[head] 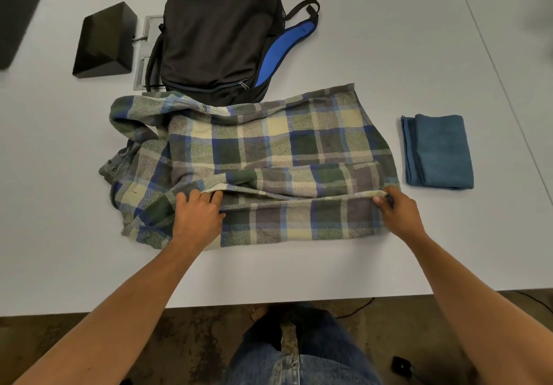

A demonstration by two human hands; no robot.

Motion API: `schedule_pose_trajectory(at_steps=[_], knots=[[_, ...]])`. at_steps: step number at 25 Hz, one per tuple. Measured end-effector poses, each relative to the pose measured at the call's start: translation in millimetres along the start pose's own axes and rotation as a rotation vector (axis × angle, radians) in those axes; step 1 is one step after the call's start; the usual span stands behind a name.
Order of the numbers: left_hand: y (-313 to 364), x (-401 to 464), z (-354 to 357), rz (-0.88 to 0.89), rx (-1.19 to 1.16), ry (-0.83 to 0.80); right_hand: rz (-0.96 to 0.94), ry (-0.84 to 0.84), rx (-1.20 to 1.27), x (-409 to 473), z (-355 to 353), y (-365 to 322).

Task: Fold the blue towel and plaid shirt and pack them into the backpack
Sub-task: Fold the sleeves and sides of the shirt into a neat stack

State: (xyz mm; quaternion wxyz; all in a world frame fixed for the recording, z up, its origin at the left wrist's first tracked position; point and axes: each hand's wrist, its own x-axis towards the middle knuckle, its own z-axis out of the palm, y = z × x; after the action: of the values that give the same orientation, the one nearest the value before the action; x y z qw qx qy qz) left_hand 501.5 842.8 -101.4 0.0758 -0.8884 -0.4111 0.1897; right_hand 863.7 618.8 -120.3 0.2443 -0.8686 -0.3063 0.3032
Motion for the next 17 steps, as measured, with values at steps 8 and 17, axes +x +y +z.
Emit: schedule_pose_trajectory(at_steps=[8, 17], knots=[[0, 14, -6, -0.079, 0.021, 0.067, -0.068, 0.072, -0.008, 18, 1, -7], [9, 13, 12, 0.039, -0.083, 0.016, 0.016, 0.061, -0.131, 2, 22, 3]])
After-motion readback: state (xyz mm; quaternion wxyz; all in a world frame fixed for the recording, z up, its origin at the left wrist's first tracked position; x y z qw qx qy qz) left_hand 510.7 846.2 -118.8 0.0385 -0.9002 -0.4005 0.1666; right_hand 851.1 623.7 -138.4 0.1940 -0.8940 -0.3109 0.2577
